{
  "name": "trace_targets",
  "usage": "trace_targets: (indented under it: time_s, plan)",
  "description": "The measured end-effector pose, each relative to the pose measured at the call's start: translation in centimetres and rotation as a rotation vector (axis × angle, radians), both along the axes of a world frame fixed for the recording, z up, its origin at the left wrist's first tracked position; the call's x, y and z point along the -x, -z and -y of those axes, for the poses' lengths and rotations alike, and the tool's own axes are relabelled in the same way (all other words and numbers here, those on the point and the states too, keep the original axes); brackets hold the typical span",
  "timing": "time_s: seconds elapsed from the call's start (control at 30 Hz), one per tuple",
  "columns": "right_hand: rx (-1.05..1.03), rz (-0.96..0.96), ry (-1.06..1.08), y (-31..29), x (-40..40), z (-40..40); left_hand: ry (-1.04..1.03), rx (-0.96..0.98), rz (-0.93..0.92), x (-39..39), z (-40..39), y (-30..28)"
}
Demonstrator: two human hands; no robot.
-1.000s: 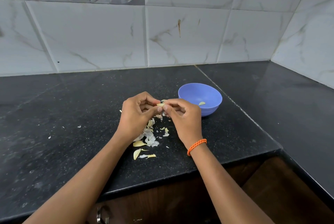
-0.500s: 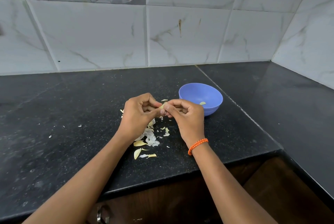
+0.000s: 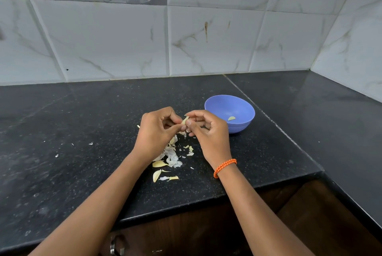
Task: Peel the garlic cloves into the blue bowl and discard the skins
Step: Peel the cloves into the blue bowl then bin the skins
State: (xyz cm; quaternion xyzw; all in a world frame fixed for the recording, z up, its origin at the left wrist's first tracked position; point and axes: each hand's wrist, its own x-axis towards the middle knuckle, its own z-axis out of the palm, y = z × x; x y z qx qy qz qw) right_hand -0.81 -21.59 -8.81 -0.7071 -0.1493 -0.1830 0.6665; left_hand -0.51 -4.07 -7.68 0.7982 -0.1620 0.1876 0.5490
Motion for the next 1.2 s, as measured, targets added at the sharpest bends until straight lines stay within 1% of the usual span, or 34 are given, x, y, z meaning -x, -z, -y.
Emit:
trace_targets:
  time_s: [0.1, 0.17, 0.27, 0.37, 0.43, 0.5, 0.57, 0.67, 0.77, 0.97, 1.2]
  plan:
    - [0.010, -0.006, 0.029, 0.07, -0.06, 0.04, -0.008, -0.087, 0.061, 0.04, -0.02, 0.19]
    - [-0.019, -0.012, 0.040, 0.10, -0.12, 0.19, -0.015, -0.102, 0.073, 0.03, 0.04, 0.31]
    - [-0.052, -0.014, 0.039, -0.01, 0.01, 0.22, -0.012, -0.015, 0.046, 0.08, 0.15, 0.03]
    - [-0.054, -0.022, 0.036, -0.13, 0.19, 0.20, 0.017, 0.122, -0.005, 0.16, 0.10, -0.31]
    - [-0.016, -0.012, 0.042, -0.14, 0.17, 0.19, 0.041, 0.191, -0.057, 0.11, 0.02, -0.34]
    - [0.038, 0.004, 0.071, -0.09, 0.07, 0.14, 0.062, 0.214, -0.083, 0.09, -0.01, -0.30]
    - [0.099, 0.037, 0.114, -0.03, 0.02, 0.02, 0.057, 0.205, -0.072, 0.17, 0.05, -0.28]
    - [0.250, 0.161, 0.209, 0.20, -0.10, -0.25, 0.024, 0.147, -0.035, 0.32, 0.30, -0.15]
    - [0.313, 0.189, 0.239, 0.30, -0.16, -0.50, -0.011, 0.102, -0.020, 0.42, 0.59, 0.05]
    - [0.290, 0.139, 0.212, 0.09, -0.19, -0.41, -0.034, 0.035, 0.031, 0.37, 0.85, 0.21]
    - [0.215, 0.047, 0.154, 0.22, -0.33, -0.17, -0.026, 0.027, 0.060, 0.42, 0.92, 0.31]
